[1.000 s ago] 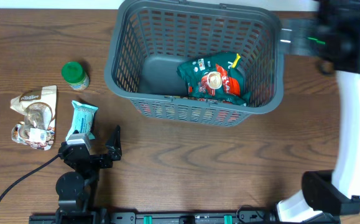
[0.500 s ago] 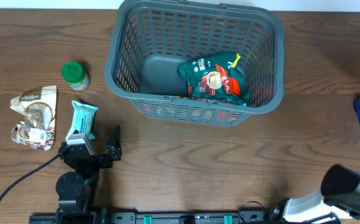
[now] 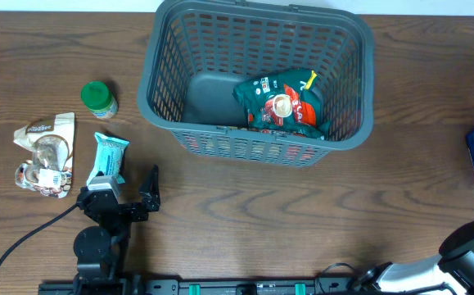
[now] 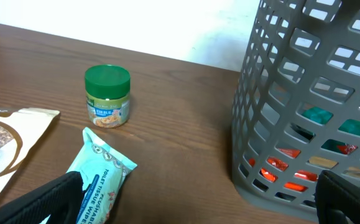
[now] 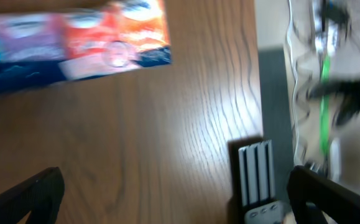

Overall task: Pack container
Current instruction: 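Withdraw the right gripper toward the blue tissue pack, then lower the right gripper onto the Kleenex tissue pack and grasp it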

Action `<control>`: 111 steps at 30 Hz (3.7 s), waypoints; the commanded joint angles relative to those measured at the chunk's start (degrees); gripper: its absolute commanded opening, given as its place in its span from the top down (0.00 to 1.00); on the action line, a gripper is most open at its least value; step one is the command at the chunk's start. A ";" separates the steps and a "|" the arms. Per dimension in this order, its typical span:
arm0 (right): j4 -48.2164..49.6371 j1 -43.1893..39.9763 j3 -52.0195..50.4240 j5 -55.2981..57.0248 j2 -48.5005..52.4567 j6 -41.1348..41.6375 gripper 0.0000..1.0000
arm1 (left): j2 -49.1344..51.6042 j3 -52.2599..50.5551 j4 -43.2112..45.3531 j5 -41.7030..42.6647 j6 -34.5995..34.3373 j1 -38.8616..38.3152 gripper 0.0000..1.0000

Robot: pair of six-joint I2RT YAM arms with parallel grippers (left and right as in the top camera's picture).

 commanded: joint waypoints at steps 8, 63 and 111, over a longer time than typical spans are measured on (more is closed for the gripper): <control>2.75 -5.88 -8.02 -9.03 0.09 29.35 0.01 | -0.35 -1.44 -0.37 -0.02 0.31 0.13 0.01; 20.02 -5.86 -8.02 -1.51 3.26 63.10 0.01 | -0.35 -1.44 -0.37 -0.02 0.31 0.13 0.02; 30.84 -7.23 -8.00 -2.91 24.30 59.89 0.01 | -0.35 -1.44 -0.37 -0.02 0.31 0.13 0.01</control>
